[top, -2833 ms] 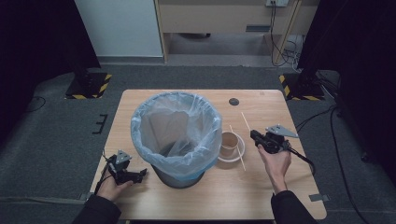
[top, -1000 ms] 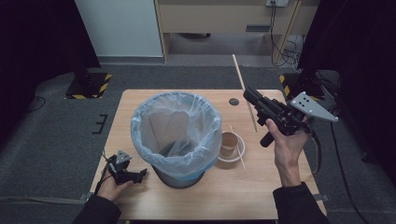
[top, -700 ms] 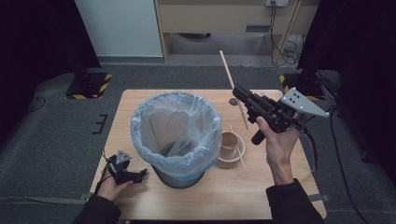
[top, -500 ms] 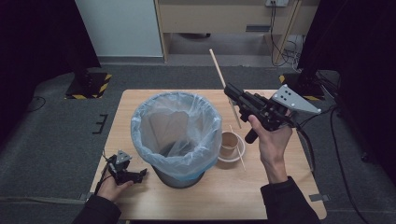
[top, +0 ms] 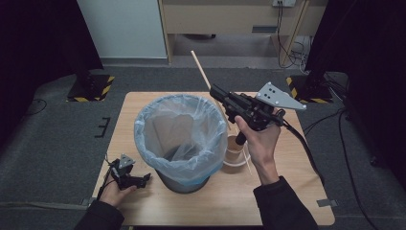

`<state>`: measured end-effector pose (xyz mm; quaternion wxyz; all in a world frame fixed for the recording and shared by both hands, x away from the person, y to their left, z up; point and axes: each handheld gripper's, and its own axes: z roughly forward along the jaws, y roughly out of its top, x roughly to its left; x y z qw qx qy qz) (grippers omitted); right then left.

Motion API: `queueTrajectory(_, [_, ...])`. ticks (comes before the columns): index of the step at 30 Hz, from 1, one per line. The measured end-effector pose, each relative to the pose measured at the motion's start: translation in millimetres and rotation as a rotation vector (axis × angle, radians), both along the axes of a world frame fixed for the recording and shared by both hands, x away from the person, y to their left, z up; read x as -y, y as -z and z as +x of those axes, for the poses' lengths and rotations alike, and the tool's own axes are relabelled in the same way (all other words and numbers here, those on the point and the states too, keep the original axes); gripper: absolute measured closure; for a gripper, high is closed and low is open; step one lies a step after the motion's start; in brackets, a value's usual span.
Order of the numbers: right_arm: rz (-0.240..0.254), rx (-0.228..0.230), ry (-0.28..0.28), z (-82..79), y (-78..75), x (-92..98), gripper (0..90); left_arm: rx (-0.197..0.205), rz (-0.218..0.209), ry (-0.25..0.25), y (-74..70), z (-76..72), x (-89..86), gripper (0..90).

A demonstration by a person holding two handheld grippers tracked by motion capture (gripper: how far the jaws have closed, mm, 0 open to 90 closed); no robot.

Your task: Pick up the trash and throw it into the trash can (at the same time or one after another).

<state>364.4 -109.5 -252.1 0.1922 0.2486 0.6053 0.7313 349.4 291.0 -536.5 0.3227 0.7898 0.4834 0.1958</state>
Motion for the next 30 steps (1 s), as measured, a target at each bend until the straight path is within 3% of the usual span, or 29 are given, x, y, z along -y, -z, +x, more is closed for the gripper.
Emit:
queueTrajectory(17, [-0.064,-0.036,-0.042,10.4,11.9,-41.8,85.4,0.0,0.0,0.002,-0.1,0.1,0.1,0.0])
queueTrajectory(23, [-0.075,-0.051,-0.044,13.2,14.7,-44.9,78.2,0.0,0.0,0.002,-0.1,0.1,0.1,0.0])
queueTrajectory(30, [-0.063,-0.032,-0.008,12.1,5.1,-30.7,74.0,0.0,0.0,0.002,0.0,0.1,0.1,0.0])
